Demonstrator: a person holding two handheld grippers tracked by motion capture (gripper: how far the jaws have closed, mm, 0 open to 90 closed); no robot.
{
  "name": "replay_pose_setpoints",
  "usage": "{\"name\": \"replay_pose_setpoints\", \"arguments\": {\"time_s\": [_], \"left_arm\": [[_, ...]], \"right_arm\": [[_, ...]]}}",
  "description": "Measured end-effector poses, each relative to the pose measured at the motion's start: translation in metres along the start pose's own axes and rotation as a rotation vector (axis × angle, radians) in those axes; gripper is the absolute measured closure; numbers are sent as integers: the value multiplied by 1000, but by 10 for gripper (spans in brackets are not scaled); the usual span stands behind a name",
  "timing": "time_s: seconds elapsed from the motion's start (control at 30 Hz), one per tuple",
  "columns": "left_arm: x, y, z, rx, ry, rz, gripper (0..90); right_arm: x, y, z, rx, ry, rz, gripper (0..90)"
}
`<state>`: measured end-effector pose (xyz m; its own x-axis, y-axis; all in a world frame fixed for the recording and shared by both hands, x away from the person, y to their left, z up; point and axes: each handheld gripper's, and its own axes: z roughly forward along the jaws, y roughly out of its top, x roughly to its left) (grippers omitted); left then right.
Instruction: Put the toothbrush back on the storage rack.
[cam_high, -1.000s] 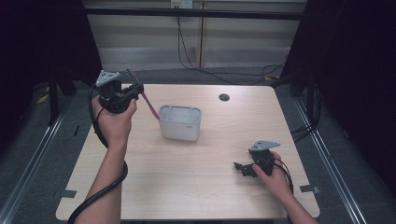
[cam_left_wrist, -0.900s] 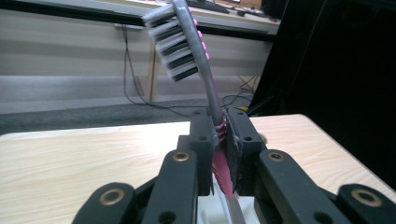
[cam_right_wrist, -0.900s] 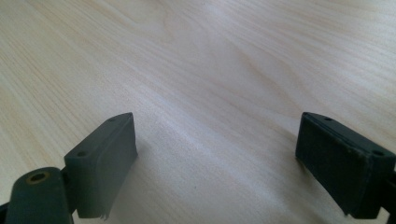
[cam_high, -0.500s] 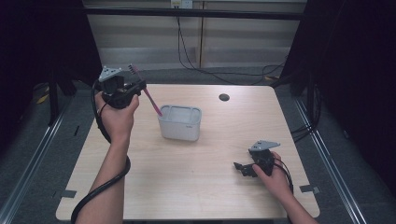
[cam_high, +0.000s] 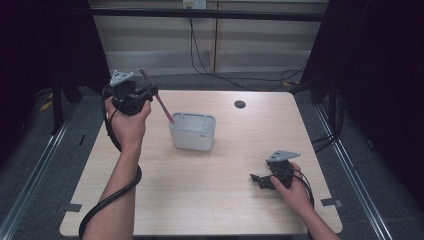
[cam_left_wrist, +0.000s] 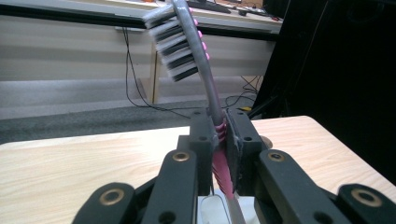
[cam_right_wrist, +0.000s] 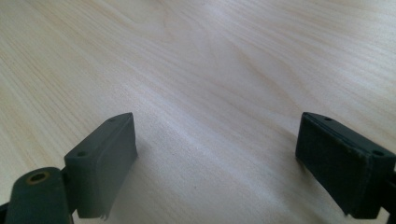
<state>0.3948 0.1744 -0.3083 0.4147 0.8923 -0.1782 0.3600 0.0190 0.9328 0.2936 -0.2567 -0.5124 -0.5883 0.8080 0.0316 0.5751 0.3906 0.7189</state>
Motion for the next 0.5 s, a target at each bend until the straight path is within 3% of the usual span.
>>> {"name": "replay_pose_setpoints", "arguments": {"time_s": [0.5], "left_arm": [[-3,-5,10,-10,24,31,820]], "right_arm": [[0,0,0,0,0,1,118]]}}
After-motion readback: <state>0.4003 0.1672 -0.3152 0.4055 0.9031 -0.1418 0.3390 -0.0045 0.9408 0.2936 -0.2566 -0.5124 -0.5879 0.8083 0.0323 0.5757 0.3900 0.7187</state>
